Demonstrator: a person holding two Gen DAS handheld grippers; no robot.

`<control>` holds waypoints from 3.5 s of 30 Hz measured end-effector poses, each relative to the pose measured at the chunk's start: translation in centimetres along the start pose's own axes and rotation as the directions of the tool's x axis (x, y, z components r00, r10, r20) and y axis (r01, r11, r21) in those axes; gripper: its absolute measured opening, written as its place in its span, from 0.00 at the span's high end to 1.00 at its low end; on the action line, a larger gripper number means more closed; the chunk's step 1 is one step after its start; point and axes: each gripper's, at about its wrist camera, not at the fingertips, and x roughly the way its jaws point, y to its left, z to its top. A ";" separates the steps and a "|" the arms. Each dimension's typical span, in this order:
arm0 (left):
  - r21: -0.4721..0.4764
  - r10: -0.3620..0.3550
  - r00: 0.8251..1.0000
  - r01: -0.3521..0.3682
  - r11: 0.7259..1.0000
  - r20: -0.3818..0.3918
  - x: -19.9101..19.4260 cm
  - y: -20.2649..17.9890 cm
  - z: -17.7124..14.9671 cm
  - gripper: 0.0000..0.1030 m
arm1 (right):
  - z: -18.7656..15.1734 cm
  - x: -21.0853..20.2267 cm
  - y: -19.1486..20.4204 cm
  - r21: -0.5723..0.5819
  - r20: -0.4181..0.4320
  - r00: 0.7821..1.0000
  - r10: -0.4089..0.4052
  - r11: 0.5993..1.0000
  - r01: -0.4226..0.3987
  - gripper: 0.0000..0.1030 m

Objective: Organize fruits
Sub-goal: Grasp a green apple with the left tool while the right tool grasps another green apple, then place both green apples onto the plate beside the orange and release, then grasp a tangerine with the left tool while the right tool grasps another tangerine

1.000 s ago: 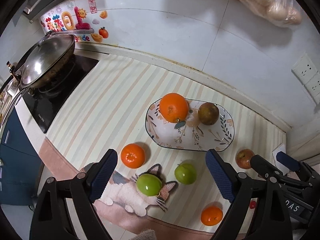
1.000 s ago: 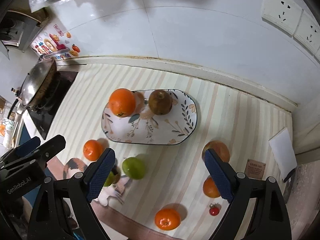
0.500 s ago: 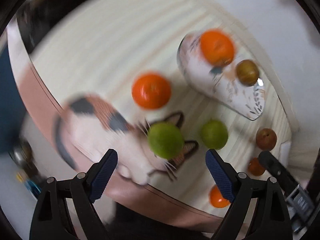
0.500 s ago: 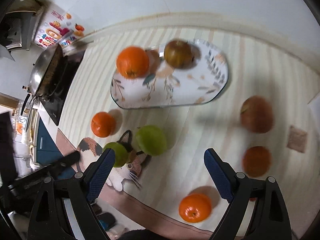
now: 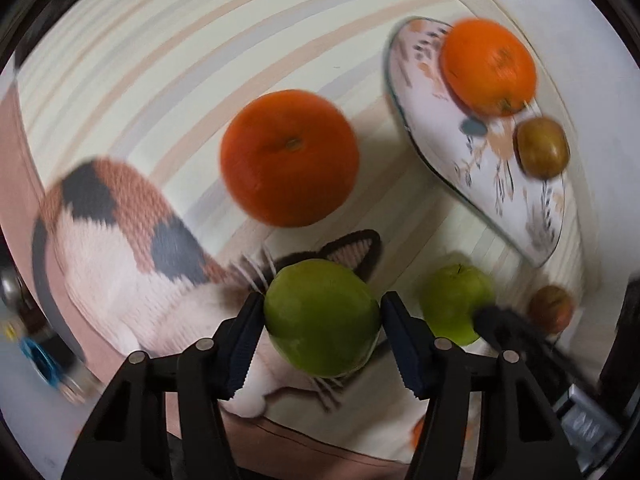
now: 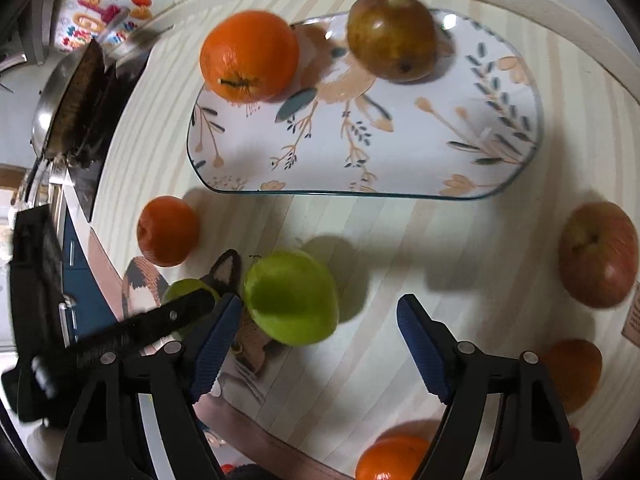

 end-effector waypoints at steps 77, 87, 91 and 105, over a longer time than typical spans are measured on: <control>0.190 0.104 0.980 -0.135 0.972 0.168 -5.0 -9.1 9.2 0.19 | 11.7 -9.3 -9.8 0.245 0.221 0.971 -0.095 0.969 0.040 0.10; 0.227 0.096 0.971 -0.146 0.963 0.217 -8.1 -8.4 5.1 0.18 | 4.4 -11.1 -3.9 0.065 0.242 0.951 -0.194 0.981 0.184 0.10; 0.246 0.100 0.962 -0.165 0.955 0.256 -10.0 -8.4 2.6 0.18 | 2.1 -12.7 -2.3 0.037 0.270 0.940 -0.209 0.978 0.207 0.10; 0.266 0.086 0.916 -0.202 0.943 0.391 -16.2 -8.0 -4.3 0.18 | -4.3 -19.4 2.2 -0.028 0.409 0.890 -0.203 0.972 0.234 0.10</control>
